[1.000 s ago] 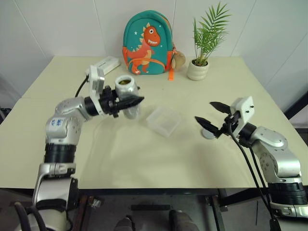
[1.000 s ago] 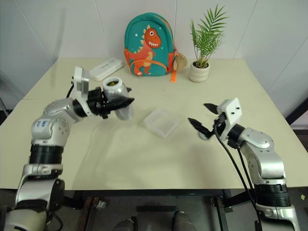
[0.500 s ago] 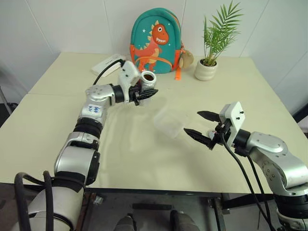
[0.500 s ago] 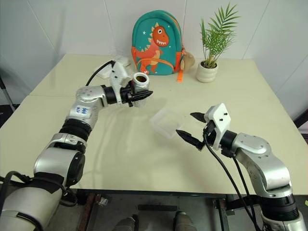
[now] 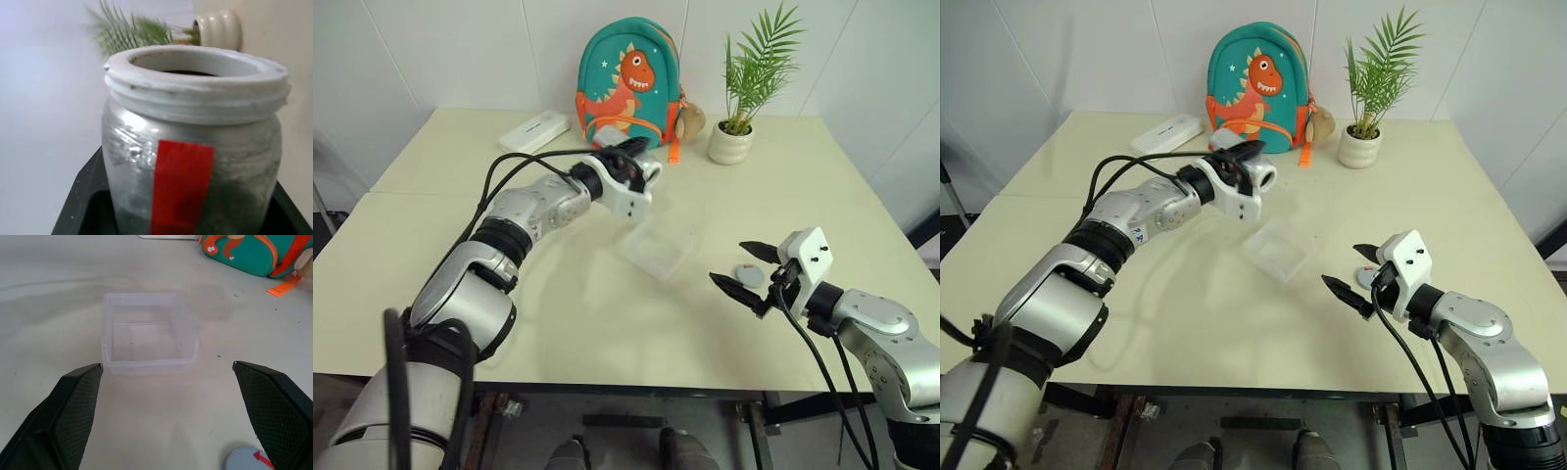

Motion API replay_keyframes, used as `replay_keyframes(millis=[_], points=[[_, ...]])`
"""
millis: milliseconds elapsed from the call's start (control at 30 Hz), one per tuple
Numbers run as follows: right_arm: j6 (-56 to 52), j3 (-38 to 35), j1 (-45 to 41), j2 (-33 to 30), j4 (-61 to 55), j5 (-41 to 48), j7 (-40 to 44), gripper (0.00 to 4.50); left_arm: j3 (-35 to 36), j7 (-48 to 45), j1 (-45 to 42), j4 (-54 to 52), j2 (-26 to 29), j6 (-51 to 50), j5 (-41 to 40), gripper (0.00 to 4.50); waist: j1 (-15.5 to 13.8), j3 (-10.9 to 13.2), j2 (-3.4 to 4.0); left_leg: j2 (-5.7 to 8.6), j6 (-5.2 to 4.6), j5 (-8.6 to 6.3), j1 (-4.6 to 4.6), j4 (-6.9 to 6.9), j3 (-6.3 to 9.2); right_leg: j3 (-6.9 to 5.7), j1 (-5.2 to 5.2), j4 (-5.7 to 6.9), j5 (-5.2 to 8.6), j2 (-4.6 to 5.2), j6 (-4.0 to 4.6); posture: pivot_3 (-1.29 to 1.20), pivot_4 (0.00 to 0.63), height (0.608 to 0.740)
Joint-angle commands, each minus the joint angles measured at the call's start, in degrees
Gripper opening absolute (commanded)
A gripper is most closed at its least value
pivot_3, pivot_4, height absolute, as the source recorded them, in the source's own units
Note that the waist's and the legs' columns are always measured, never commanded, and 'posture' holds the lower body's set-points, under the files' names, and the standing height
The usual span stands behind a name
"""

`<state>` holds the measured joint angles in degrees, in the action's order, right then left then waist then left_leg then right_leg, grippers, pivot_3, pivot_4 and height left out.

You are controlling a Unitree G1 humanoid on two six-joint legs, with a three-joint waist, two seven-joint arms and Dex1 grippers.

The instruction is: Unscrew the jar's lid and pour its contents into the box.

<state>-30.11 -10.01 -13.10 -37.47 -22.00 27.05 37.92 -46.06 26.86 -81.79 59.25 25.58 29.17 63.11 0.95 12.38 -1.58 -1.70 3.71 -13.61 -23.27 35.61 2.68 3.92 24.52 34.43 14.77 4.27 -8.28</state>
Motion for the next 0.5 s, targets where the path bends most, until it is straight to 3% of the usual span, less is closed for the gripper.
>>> replay_keyframes(millis=[33,300,500], points=[[1.08,-1.43,0.43,0.99,-1.72,0.61,-1.02,4.48,-6.12,9.65,-2.56,0.71,-1.14,-4.31,9.17,2.0,0.01,0.01,-0.01,0.0,0.01,-0.01,0.0,-0.01,-0.02,0.02,0.01,-0.01,0.0,0.0,0.0,0.0,0.15,0.74],[1.53,-1.04,1.04,4.2,-2.99,1.04,-2.85,4.48,-10.03,8.55,-3.16,5.82,-5.8,-11.75,12.99,2.0,-0.26,0.01,-0.01,0.0,0.01,-0.02,-0.02,-0.09,-0.04,0.02,0.05,-0.05,0.02,-0.01,-0.02,0.0,0.15,0.74],[1.89,-1.28,1.33,5.06,-3.04,0.9,-3.32,4.48,-11.33,7.26,-3.81,4.63,-4.72,-10.72,13.88,2.0,-0.64,0.01,-0.01,0.0,0.01,-0.02,-0.01,-0.09,-0.05,0.02,0.05,-0.03,0.02,0.0,-0.02,0.0,0.15,0.74]])
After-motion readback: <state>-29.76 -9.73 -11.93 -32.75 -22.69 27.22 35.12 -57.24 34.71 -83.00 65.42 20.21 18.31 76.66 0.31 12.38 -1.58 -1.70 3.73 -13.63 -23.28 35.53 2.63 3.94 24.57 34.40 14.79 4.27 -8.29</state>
